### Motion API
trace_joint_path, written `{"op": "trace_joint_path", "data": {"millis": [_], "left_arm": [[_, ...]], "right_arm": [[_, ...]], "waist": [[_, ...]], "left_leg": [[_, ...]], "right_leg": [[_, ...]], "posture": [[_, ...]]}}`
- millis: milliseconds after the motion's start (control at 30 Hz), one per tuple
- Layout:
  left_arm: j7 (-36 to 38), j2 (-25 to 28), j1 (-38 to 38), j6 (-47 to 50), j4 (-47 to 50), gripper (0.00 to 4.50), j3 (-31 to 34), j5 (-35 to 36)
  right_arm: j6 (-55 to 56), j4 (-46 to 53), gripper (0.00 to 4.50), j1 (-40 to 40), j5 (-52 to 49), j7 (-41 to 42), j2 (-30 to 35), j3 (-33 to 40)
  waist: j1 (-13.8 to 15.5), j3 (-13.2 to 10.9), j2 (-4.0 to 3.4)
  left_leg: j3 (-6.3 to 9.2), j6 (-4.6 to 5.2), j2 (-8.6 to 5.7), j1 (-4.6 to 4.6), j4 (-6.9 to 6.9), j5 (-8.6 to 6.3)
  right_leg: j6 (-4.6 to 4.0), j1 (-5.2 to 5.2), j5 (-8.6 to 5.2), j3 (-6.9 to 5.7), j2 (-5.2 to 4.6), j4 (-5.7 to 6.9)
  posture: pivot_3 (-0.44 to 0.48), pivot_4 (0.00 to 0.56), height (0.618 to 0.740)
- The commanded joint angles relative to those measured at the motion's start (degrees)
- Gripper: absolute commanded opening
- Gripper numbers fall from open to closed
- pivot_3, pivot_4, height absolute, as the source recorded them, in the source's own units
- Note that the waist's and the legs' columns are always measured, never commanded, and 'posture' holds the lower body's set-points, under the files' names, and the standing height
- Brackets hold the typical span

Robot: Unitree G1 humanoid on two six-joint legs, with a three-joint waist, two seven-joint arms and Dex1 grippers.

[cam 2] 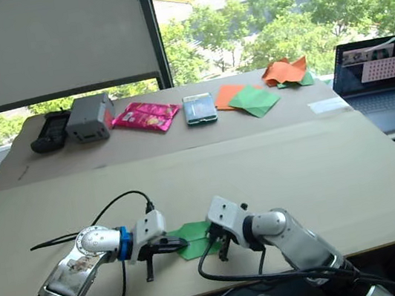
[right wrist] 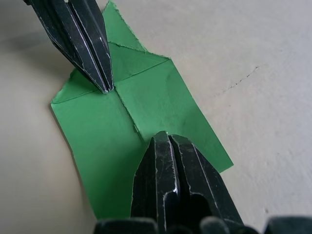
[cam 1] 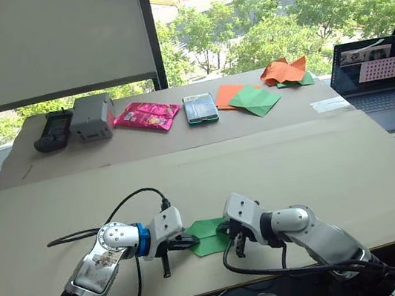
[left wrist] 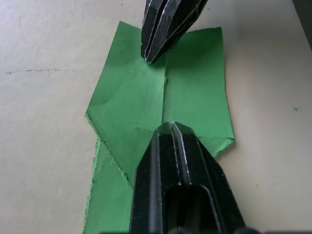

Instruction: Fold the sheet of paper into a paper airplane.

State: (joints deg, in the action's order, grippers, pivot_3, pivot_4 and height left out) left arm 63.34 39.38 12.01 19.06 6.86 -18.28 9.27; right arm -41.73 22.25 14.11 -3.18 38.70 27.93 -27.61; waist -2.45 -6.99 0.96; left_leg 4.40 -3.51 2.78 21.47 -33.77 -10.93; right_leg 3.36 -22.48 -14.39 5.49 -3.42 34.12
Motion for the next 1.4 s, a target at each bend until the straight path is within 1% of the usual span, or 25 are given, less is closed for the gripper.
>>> {"op": "trace_joint_path", "data": {"millis": [33, 133, 633, 1100, 1267, 1333, 1400], "left_arm": [[0.0, 4.1, -4.4, 1.6, -4.2, 0.0, 0.4, -2.4], [0.0, 4.9, -5.5, 1.6, -3.7, 0.0, 1.2, -2.0], [-0.5, 7.1, -9.1, 1.5, -3.8, 0.0, 5.3, -1.0], [-1.9, 6.9, -10.1, 2.2, -1.9, 0.0, 9.1, 0.9], [-2.8, 6.9, -10.3, 7.6, 3.5, 0.0, 13.9, 6.6], [-2.7, 7.3, -11.6, 10.2, 6.7, 0.0, 17.1, 10.0], [-2.8, 7.5, -13.1, 13.9, 10.4, 0.0, 21.8, 15.1]], "right_arm": [[-2.7, -1.6, 0.02, -1.5, 0.4, 0.1, 0.8, -0.9], [-2.6, -1.7, 0.02, -1.5, 0.4, 0.2, 0.9, -0.9], [-2.2, -2.4, 0.02, -0.7, 0.5, 0.7, 0.8, -1.3], [-1.9, -2.6, 0.02, -0.2, 0.4, 1.0, 0.9, -1.1], [-1.7, -1.5, 0.02, 0.2, -0.9, 0.4, -0.6, 0.8], [-1.9, 0.4, 0.02, 0.2, -2.4, 0.2, -1.4, 2.8], [-2.9, 3.3, 0.02, 0.6, -5.1, 0.1, -2.6, 5.9]], "waist": [[-0.3, 0.0, 0.03], [-0.3, 0.1, -0.02], [-0.3, 0.1, -0.12], [-0.3, 0.1, -0.19], [-0.3, -0.2, -0.12], [-0.3, -0.4, 0.09], [-0.3, -0.8, 0.24]], "left_leg": [[0.0, 0.0, 0.01, -0.04, 0.03, 0.0], [0.0, 0.02, 0.05, -0.22, 0.09, -0.11], [0.0, -0.14, 0.06, -0.3, 0.08, -0.25], [-0.01, -0.26, 0.06, -0.29, 0.08, -0.34], [0.0, -0.28, 0.07, -0.26, 0.12, -0.36], [0.0, -0.28, 0.07, -0.24, 0.18, -0.35], [0.01, -0.27, 0.08, -0.17, 0.21, -0.35]], "right_leg": [[0.0, 0.0, 0.0, 0.0, 0.0, 0.0], [-0.01, 0.01, -0.01, -0.01, 0.0, 0.01], [-0.04, -0.06, -0.02, -0.01, -0.04, -0.01], [-0.05, -0.22, -0.03, -0.01, -0.06, -0.02], [-0.05, -0.39, -0.03, -0.02, -0.06, -0.01], [-0.05, -0.53, -0.03, -0.02, -0.05, -0.01], [-0.05, -0.68, -0.03, -0.03, -0.05, -0.02]], "posture": [[0.0, 0.15, 0.721], [0.0, 0.15, 0.721], [0.0, 0.15, 0.721], [0.0, 0.15, 0.721], [0.0, 0.15, 0.721], [0.0, 0.15, 0.721], [0.0, 0.15, 0.721]]}}
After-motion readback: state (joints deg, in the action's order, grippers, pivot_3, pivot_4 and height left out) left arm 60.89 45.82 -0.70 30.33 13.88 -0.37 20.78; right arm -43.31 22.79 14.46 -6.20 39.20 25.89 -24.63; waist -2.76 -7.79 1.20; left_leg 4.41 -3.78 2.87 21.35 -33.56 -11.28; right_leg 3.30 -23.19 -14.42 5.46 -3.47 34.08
